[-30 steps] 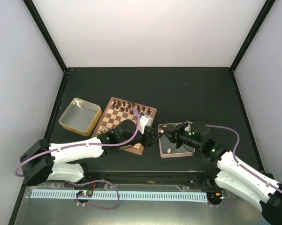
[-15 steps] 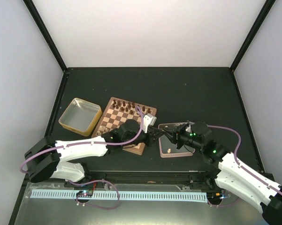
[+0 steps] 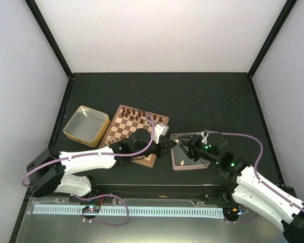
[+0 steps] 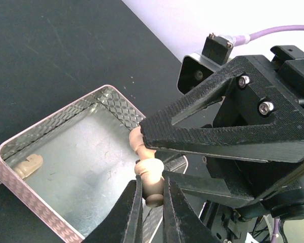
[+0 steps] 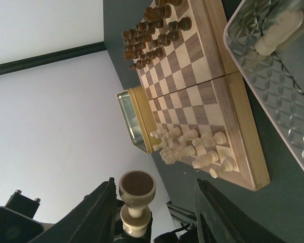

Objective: Set up the chess pieces on the board
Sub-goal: Place the chess piece on the chessboard.

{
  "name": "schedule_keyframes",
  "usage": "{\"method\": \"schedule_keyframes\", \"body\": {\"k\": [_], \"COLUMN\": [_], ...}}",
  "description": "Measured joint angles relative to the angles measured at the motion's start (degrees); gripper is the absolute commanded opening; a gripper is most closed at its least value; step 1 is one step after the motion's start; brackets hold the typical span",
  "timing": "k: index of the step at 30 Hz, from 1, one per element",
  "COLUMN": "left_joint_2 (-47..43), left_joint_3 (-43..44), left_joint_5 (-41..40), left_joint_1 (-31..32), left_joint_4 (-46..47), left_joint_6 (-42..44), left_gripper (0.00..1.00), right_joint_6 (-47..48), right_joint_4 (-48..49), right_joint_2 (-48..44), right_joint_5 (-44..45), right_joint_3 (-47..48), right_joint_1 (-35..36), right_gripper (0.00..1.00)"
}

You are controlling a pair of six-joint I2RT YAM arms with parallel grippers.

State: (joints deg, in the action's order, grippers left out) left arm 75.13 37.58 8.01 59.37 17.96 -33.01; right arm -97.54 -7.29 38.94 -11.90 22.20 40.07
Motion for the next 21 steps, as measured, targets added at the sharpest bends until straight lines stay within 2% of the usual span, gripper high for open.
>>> {"method": "schedule_keyframes", "body": {"k": [4,9,13,17,21], "left_joint_2": [0.0,0.0,0.0,0.0,0.0], "left_joint_3": [0.8,0.9,1.5,1.7,1.8], "left_joint_5": [0.6,1.4,1.7,2.3,2.6], "left_joint_1": [0.0,0.0,0.0,0.0,0.0], "left_joint_4": [-1.8,-3.5,-4.2,-4.1,-4.0], "left_joint_6": [0.0,0.1,0.2,0.2,0.3], "left_gripper": [0.02,0.04,0.31,0.36,0.33], "right_joint_6": [2.4,3.3,2.3,-0.6,-3.4], "right_joint_4": [0.2,2.0,2.8,5.4,6.3], "right_joint_2": [1.0,1.9,1.9,1.1,0.4], "right_joint_5": [0.4,0.2,0.1,-0.8,-1.3], "right_joint_3": [0.0,0.0,-0.2,-1.1,-2.1], "right_joint_1": [0.0,0.0,0.0,0.0,0.0], "right_gripper": [0.33,0.13,0.02,0.01,0.01]}}
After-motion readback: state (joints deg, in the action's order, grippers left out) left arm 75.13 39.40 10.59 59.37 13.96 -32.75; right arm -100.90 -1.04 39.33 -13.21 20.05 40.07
